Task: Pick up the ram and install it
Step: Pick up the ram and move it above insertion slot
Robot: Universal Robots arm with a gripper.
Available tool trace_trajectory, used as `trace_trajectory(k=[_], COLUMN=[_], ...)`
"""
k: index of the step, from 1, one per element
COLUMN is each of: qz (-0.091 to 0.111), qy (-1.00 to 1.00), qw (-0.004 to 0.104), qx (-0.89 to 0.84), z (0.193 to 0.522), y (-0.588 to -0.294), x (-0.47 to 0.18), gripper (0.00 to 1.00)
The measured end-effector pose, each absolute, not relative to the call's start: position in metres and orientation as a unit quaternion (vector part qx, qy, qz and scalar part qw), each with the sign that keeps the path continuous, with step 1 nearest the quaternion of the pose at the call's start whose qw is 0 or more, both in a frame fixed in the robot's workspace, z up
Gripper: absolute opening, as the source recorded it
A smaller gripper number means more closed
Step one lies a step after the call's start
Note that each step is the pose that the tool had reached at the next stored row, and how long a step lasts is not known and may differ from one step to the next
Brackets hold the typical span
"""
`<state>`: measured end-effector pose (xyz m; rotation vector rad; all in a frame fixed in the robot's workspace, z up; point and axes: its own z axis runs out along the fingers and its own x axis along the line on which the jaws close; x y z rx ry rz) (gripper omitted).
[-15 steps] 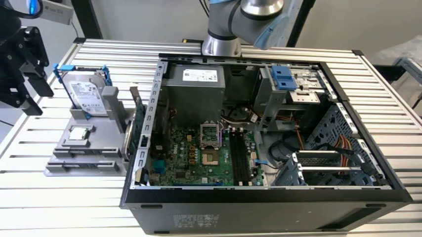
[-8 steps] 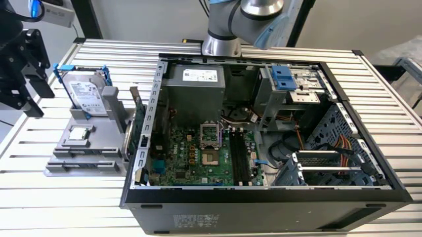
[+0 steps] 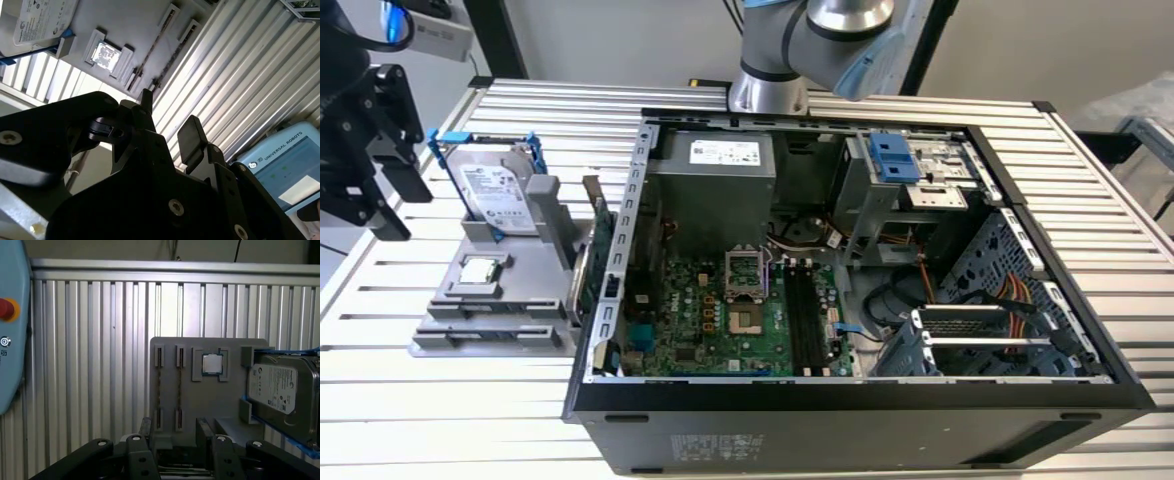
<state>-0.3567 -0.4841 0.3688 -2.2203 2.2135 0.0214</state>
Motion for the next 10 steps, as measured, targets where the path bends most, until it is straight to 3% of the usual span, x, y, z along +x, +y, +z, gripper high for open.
trace_trajectory(k=[10], qz=[0.005], qy=[0.706], qw=[0.001], qx=[-0.708], z=[0.3651], y=[-0.484], x=[-0.3567], gripper=[1.0])
